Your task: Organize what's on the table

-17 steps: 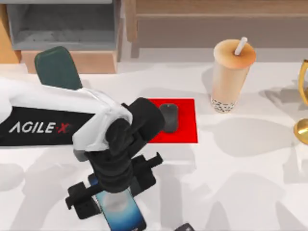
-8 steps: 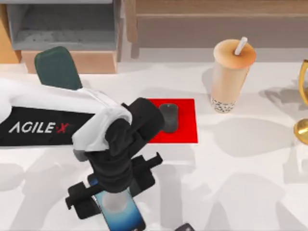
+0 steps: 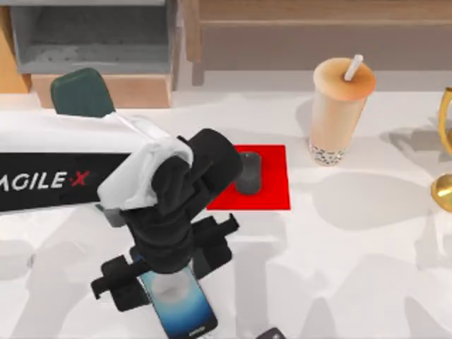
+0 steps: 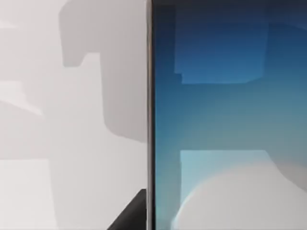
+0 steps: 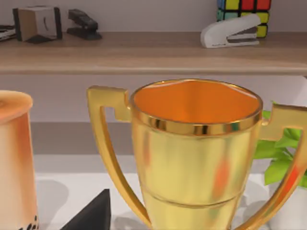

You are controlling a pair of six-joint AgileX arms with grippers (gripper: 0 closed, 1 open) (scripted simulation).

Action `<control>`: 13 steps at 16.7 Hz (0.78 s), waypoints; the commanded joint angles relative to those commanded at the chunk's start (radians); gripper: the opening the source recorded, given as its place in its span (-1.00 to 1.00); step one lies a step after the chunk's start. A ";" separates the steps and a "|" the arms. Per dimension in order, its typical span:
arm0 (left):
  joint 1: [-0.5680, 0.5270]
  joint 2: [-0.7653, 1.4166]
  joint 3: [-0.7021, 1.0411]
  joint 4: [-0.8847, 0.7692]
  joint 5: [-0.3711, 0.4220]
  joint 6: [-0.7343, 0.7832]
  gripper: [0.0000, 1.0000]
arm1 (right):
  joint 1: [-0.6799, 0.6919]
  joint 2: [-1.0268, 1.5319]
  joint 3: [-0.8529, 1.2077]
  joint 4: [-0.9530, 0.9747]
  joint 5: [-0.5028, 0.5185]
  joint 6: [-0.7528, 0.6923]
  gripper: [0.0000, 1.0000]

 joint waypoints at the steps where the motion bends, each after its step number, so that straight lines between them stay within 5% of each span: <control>1: 0.000 -0.008 0.007 -0.016 0.000 0.000 -1.00 | 0.000 0.000 0.000 0.000 0.000 0.000 1.00; 8: -0.010 -0.032 0.001 -0.005 -0.036 -0.007 -1.00 | 0.000 0.000 0.000 0.000 0.000 0.000 1.00; 13: -0.067 -0.173 -0.025 0.108 -0.293 0.066 -1.00 | 0.000 0.000 0.000 0.000 0.000 0.000 1.00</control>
